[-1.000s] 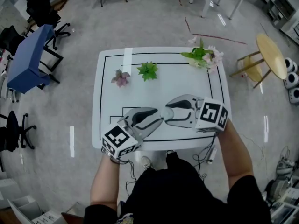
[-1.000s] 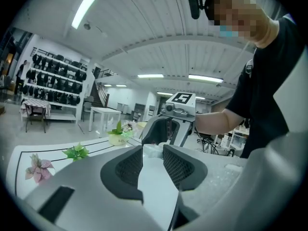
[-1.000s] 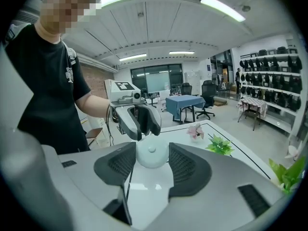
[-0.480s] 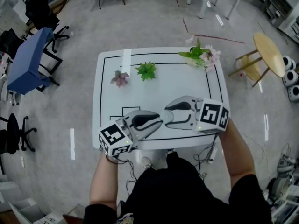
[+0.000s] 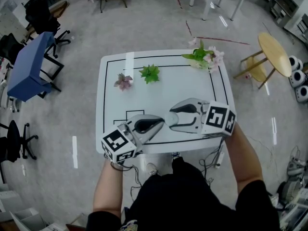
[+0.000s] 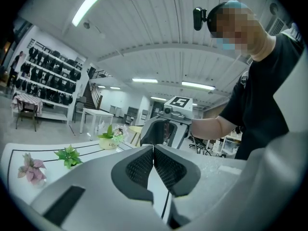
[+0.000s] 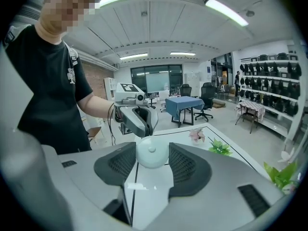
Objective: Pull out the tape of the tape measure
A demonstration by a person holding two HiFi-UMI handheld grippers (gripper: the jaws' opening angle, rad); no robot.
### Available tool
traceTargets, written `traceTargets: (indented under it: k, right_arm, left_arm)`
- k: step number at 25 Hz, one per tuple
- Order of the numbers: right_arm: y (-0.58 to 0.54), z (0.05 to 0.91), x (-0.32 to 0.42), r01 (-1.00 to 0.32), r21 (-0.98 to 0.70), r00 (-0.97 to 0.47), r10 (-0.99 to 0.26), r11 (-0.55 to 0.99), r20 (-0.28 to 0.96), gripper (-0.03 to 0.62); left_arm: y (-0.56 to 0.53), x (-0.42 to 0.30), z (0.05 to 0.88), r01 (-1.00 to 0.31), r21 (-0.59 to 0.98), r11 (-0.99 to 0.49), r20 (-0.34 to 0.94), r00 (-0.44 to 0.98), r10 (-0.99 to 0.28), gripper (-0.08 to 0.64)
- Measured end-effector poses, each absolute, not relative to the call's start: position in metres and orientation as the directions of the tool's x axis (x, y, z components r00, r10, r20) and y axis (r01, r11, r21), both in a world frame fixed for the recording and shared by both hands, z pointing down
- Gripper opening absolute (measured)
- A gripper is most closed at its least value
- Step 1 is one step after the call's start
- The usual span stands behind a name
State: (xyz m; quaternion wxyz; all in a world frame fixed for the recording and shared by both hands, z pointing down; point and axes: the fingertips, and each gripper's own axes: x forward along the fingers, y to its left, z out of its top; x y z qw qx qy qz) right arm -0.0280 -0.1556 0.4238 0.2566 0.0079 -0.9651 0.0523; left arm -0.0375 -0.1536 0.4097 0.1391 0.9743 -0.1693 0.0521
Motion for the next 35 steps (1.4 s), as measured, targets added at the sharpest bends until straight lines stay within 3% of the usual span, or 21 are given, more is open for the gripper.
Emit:
traceTargets:
  k: [11,23,35]
  right_arm:
    - [-0.166,0.433,-0.035,-0.193,-0.08,-0.843,-0.123,0.978,0.524,0.212]
    - [-0.182,0.442,-0.04,-0.397,-0.156,-0.799,-0.257,0.905,0.543,0.212]
    - [-0.19,0.451,-0.031,-0.503,-0.205,-0.758,-0.314,0.84,0.572,0.212]
  left_arm:
    - [-0.168,-0.051,0.417,-0.535,0.156,-0.83,0.218,0.838,-0.499,0.006]
    - [-0.188,-0.074,0.423,-0.763,0.155,-0.628,0.24,0.645,-0.725,0.006]
    - [-0.192,-0.089,0.427,-0.818,0.185,-0.545,0.283,0.575,-0.768,0.006]
